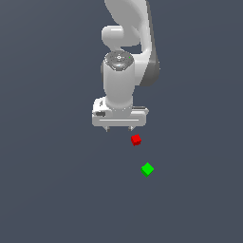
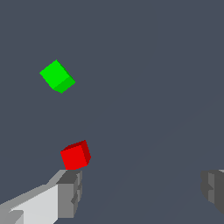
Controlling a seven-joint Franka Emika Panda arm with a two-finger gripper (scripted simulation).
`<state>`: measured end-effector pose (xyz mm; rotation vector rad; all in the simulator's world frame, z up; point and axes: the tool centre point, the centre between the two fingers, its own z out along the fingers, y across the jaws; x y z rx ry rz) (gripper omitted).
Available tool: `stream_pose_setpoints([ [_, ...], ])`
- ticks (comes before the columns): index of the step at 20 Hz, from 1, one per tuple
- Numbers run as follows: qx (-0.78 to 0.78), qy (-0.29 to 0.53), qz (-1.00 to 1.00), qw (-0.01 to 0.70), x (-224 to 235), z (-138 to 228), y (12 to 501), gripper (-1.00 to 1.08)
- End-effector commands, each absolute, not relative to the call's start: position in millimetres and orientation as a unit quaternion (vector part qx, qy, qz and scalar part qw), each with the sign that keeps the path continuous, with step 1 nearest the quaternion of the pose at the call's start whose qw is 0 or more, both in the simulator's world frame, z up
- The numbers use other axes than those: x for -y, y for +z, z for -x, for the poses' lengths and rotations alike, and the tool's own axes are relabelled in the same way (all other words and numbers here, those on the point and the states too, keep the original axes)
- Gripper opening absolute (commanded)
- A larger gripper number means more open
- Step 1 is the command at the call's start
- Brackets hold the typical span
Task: Stack the red cube on top of the green cube.
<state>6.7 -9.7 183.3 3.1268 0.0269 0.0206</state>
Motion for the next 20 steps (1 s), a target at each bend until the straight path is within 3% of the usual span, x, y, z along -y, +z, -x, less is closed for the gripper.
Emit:
stream_pose_setpoints([
  [1,-0.009,0.007,-1.000,0.007,9.8,-6.7,183.3,1.00],
  [9,-0.037,0.005,-0.999,0.006,-7.1,-1.6,163.1,1.00],
  [20,-0.141,0.001,-0.990,0.000,-65.3,25.1,89.8,1.00],
])
